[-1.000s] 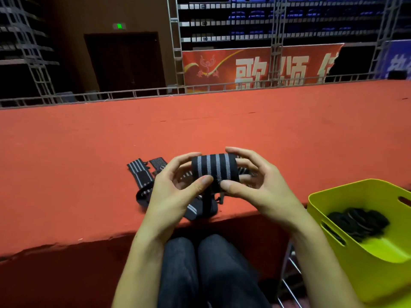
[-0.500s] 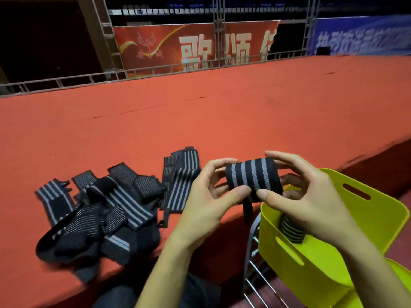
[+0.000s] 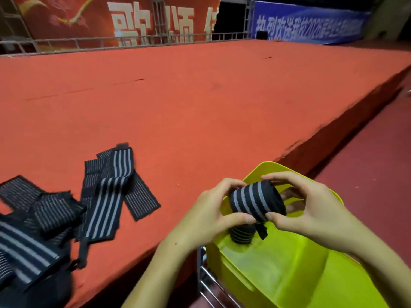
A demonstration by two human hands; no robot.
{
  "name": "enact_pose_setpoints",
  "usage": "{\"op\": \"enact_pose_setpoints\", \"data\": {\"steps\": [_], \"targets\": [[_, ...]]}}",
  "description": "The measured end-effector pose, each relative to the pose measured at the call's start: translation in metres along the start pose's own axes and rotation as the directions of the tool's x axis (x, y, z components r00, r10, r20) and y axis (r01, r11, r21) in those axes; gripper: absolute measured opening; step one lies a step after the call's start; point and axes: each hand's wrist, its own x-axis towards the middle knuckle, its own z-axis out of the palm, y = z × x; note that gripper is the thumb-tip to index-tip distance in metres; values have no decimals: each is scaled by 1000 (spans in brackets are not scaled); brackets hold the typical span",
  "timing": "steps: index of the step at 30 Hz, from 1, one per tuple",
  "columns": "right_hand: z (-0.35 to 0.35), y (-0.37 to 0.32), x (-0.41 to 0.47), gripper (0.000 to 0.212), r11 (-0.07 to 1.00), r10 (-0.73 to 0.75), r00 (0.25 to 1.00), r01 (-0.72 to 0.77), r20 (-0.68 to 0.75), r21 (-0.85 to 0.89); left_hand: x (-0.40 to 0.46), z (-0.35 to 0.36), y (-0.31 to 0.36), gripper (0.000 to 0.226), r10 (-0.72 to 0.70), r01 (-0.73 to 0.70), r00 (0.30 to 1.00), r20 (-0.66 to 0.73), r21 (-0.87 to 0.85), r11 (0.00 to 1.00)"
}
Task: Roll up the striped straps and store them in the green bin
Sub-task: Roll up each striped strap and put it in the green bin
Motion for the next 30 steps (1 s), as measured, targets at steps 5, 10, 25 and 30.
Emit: {"op": "enact_pose_setpoints", "data": {"steps": [5,10,25,30], "targets": [[13,17,4,63,979,12,993,13,121,-202,-5,-3,-8,73,23,-30,999,27,316,948],[51,29,20,70,916,46,959,71,278,-396,-19,-10,-19,76,31,-21,999,-27,336,942],[103,63,36,70,690,175,897,183,406,-700,-59,-13,-38,73,8,19,995,-101,266,964],[116,66,40,63,609,175,869,273,462,-745,-67,-11,-42,73,-8,34,994,-109,244,969]]}}
